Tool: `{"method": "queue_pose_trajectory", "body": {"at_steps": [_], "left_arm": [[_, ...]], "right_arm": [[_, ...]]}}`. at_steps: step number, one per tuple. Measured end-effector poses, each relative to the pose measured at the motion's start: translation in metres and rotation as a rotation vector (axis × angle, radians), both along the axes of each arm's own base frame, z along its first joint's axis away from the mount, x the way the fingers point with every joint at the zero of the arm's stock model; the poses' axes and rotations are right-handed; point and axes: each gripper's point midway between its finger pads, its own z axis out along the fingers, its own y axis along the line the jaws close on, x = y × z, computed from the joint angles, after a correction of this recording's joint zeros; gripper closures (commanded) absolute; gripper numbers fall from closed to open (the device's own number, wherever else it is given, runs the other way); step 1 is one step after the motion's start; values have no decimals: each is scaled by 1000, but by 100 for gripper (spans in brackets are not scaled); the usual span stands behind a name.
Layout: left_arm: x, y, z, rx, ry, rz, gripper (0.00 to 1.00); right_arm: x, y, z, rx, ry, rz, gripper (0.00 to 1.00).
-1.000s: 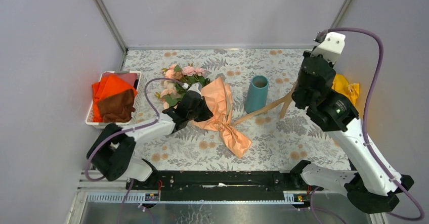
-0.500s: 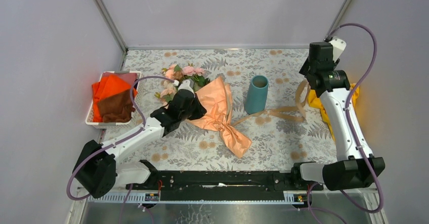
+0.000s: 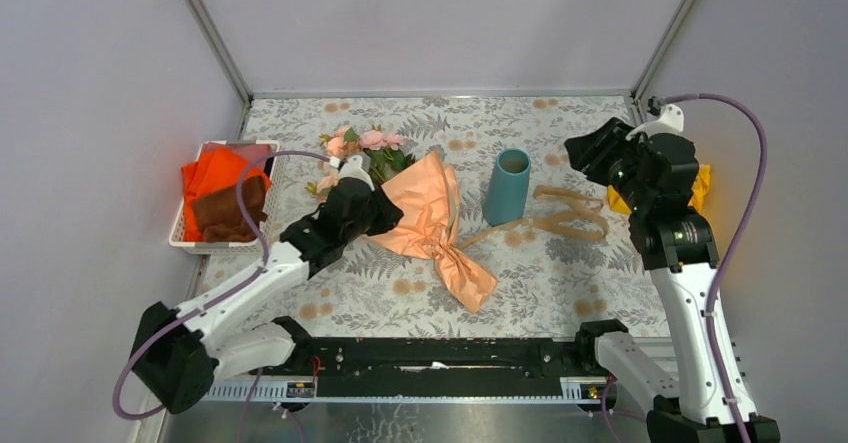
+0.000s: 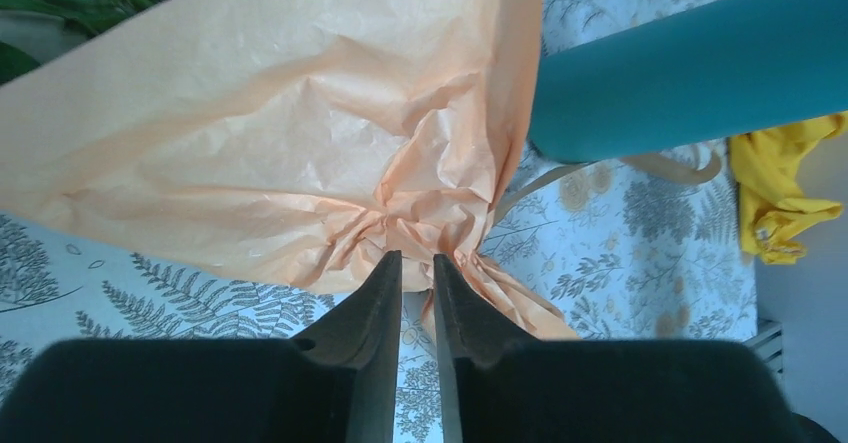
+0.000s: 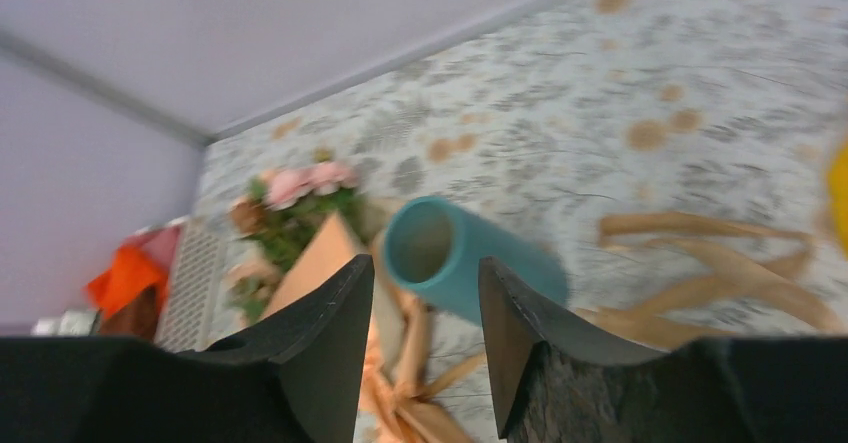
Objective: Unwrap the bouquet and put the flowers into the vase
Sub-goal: Place the ribbon at the center of the board.
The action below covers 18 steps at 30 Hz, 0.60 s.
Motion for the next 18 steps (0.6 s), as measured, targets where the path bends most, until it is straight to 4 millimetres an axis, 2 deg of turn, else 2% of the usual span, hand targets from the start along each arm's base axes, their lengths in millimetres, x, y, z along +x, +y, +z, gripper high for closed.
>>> {"method": "queue_pose_trajectory", "body": {"at_steps": [2, 4, 9, 13, 16, 18], "left_arm": [[-2, 6, 14, -12, -34, 19, 68], [-4, 15, 33, -29, -83, 46, 65], [-6, 38, 85, -64, -202, 133, 63], [-8, 54, 106, -65, -248, 193, 60], [-12, 66, 108, -46, -253, 227, 59], [-15, 72, 106, -32, -251, 244, 59]], "right_arm": [[-12, 23, 15, 30, -49, 104, 51], [-22, 50, 21, 40, -68, 211, 52], [-41, 115, 5, 31, -11, 441, 57], [-61, 181, -31, -33, 92, 618, 57], [-77, 225, -68, -106, 187, 722, 57], [-78, 246, -100, -165, 265, 750, 57]]}}
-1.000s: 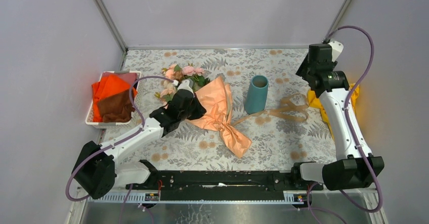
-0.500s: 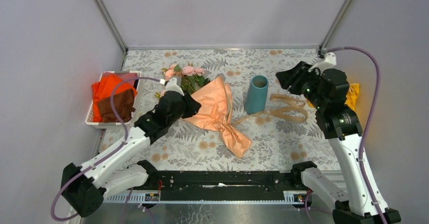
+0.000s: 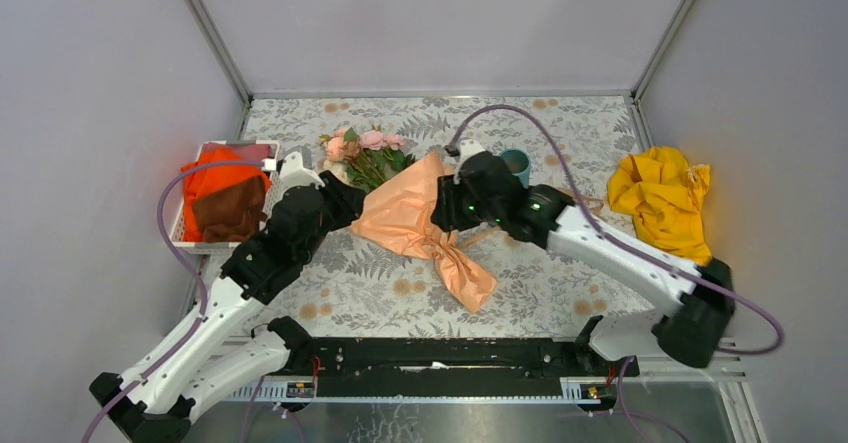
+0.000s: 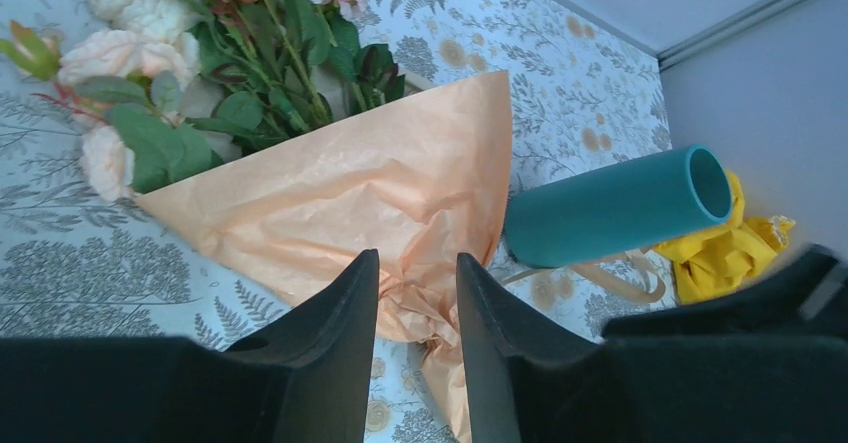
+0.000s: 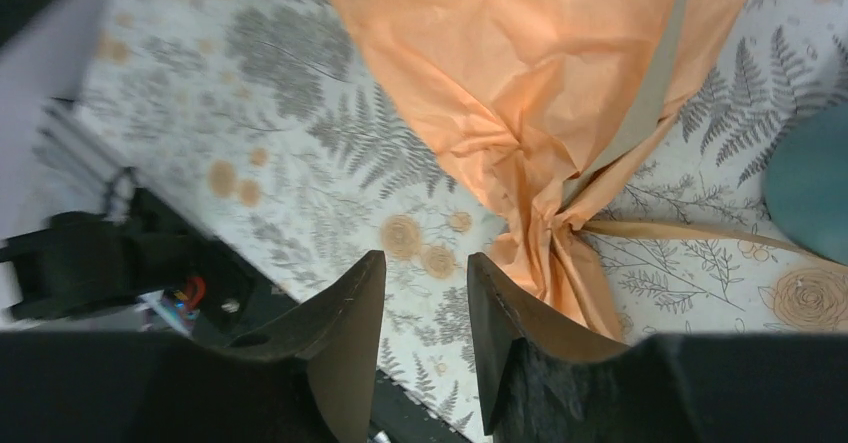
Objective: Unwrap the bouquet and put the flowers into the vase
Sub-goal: Place the ribbon at the center of the board, then unfold the wrapping paper at the center of the board.
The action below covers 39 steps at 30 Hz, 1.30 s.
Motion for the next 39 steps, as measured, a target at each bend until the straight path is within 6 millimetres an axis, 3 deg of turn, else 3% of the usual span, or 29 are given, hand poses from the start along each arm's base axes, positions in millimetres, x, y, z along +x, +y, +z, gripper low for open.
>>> {"method": "queue_pose_trajectory", "body": {"at_steps": [3, 6, 17, 34, 37, 39], "left_arm": [[-3, 6, -1, 13, 4, 18, 58], [-6, 12, -3, 27, 11, 33, 56], [-14, 27, -5, 67, 14, 64, 55], [-20, 36, -7, 79, 17, 78, 55], [-21, 37, -6, 77, 14, 79, 55], [-21, 37, -6, 77, 13, 79, 55]], "right_arm": [[12, 7, -46, -125, 62, -29, 57], [24, 5, -79, -233, 96, -75, 57], [73, 6, -132, -430, 111, -197, 61], [72, -19, -138, -485, 105, -257, 62], [73, -19, -139, -485, 108, -257, 71], [74, -19, -143, -490, 112, -258, 85]]}}
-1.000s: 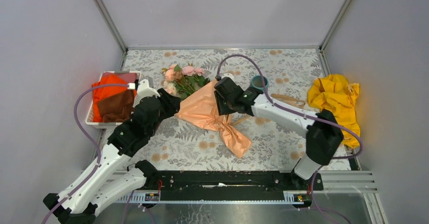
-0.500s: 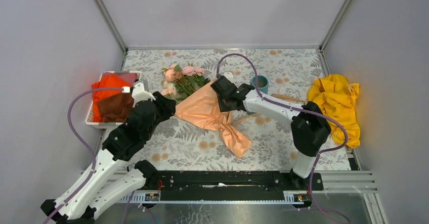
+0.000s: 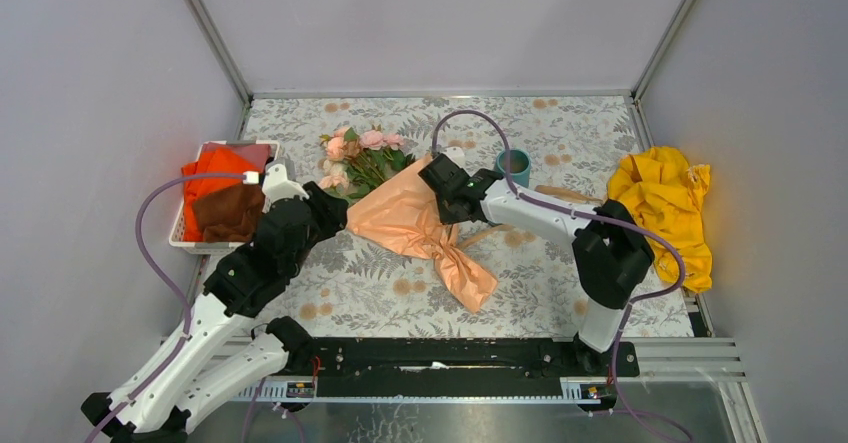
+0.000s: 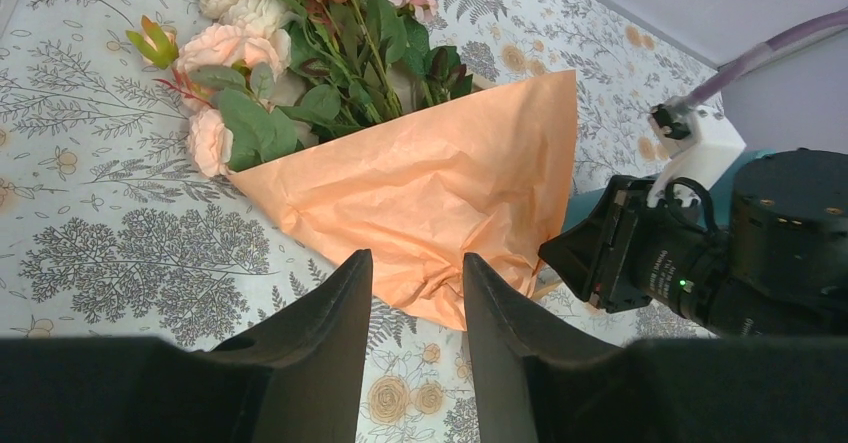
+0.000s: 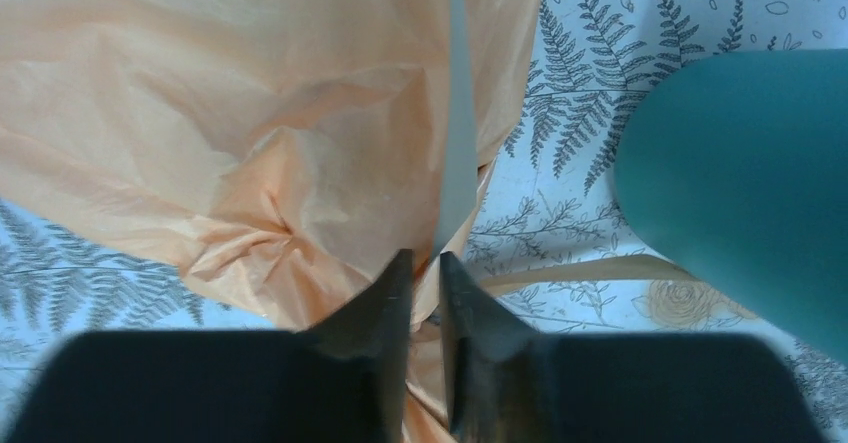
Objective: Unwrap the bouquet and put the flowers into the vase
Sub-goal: Unfold the wrapping paper at the center of the board.
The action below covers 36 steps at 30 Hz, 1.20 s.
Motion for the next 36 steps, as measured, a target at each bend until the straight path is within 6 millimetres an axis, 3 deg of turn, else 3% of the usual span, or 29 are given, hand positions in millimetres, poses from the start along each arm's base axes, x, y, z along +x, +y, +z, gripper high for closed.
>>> {"method": "queue_pose_trajectory", "body": {"at_steps": [6, 11, 13, 17, 21, 23, 27, 32, 36], "left_arm": [[-1, 1, -2, 6, 6, 2, 52], [-1, 2, -1, 5, 3, 6, 50], [-1, 2, -3, 9, 9, 6, 50], [4, -2, -14, 37, 48, 5, 49], [11, -9, -28, 63, 105, -8, 49], [15, -10, -25, 54, 115, -9, 49], [27, -3, 13, 7, 64, 24, 49], [30, 3, 94, -69, -93, 36, 49], [26, 6, 118, -91, -143, 36, 49]], "right_arm": [[4, -2, -24, -41, 32, -3, 100], [10, 2, -13, -19, -14, 25, 100], [9, 1, 2, 9, -46, 42, 100], [2, 8, 51, 140, -126, 101, 100], [-13, 28, 103, 312, -200, 203, 100], [-24, 43, 118, 371, -214, 263, 100], [-65, 78, 119, 432, -180, 416, 100], [-119, 113, 92, 431, -91, 576, 100], [-159, 138, 68, 407, -36, 684, 100]]}}
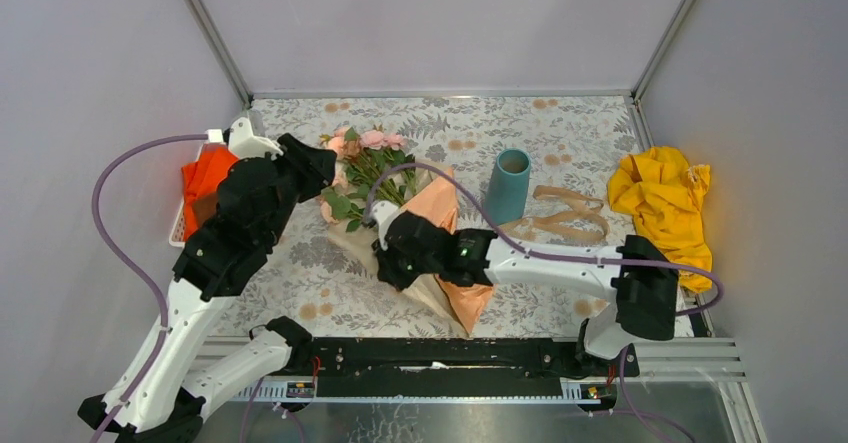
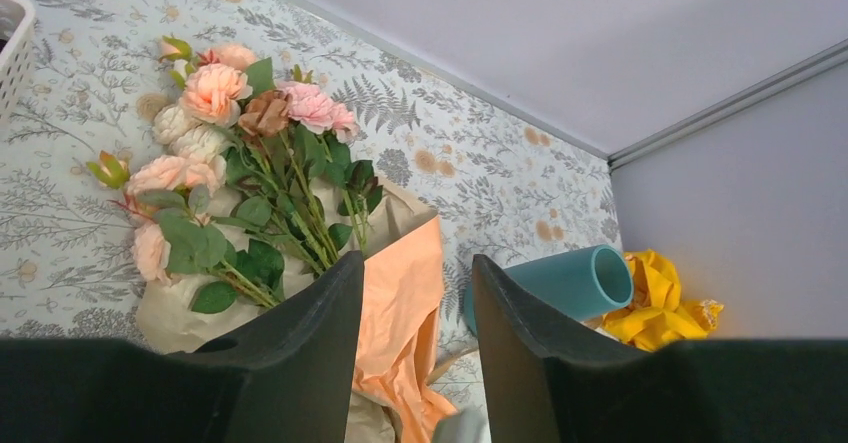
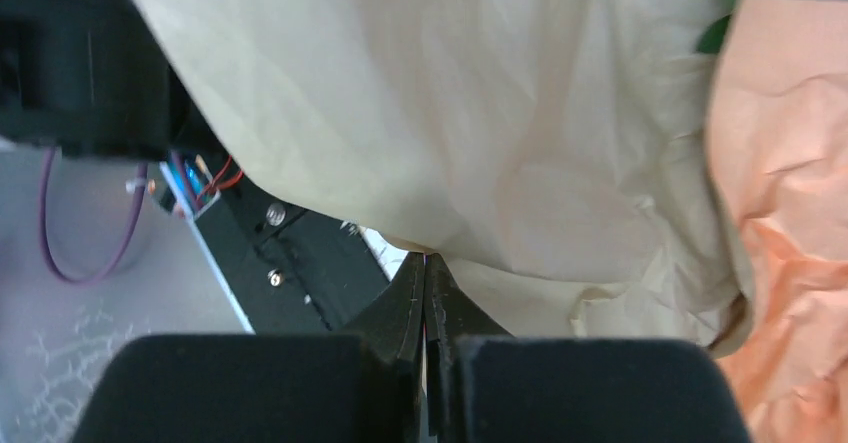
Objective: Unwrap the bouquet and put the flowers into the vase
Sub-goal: Unfold the wrapping paper at the center of the board.
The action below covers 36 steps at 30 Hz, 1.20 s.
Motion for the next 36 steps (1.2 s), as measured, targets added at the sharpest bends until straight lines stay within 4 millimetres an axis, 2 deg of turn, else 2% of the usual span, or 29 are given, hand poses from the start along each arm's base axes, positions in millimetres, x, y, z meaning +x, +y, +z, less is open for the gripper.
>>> {"method": "queue_pose_trajectory", "body": {"at_steps": [3, 7, 12, 16, 19, 25, 27, 29, 33, 36], "left_arm": [[0, 1, -6, 9, 14, 7, 49], [3, 0, -36, 36, 74, 10, 49], [1, -3, -106, 81, 221, 10, 50], [-10, -5, -157, 85, 330, -8, 52], [-22, -5, -187, 68, 390, -24, 55], [-39, -9, -213, 16, 443, -53, 60], [-44, -12, -223, -1, 465, -68, 63], [-49, -15, -236, -18, 491, -84, 64], [-65, -19, -274, -35, 582, -111, 65], [-73, -19, -291, -41, 623, -117, 66]], "right_arm": [[-29, 12, -16, -34, 0, 82, 100], [-52, 19, -34, -76, -7, 155, 100], [-68, 19, -66, -149, 5, 201, 100], [-80, 15, -90, -208, 23, 231, 96], [-91, 11, -103, -241, 37, 255, 87], [-106, 0, -119, -286, 41, 275, 71], [-105, -3, -119, -296, 22, 265, 66], [-101, -8, -110, -299, -7, 244, 63], [-82, -16, -66, -247, -113, 171, 51], [-64, -23, -23, -183, -209, 96, 43]]}}
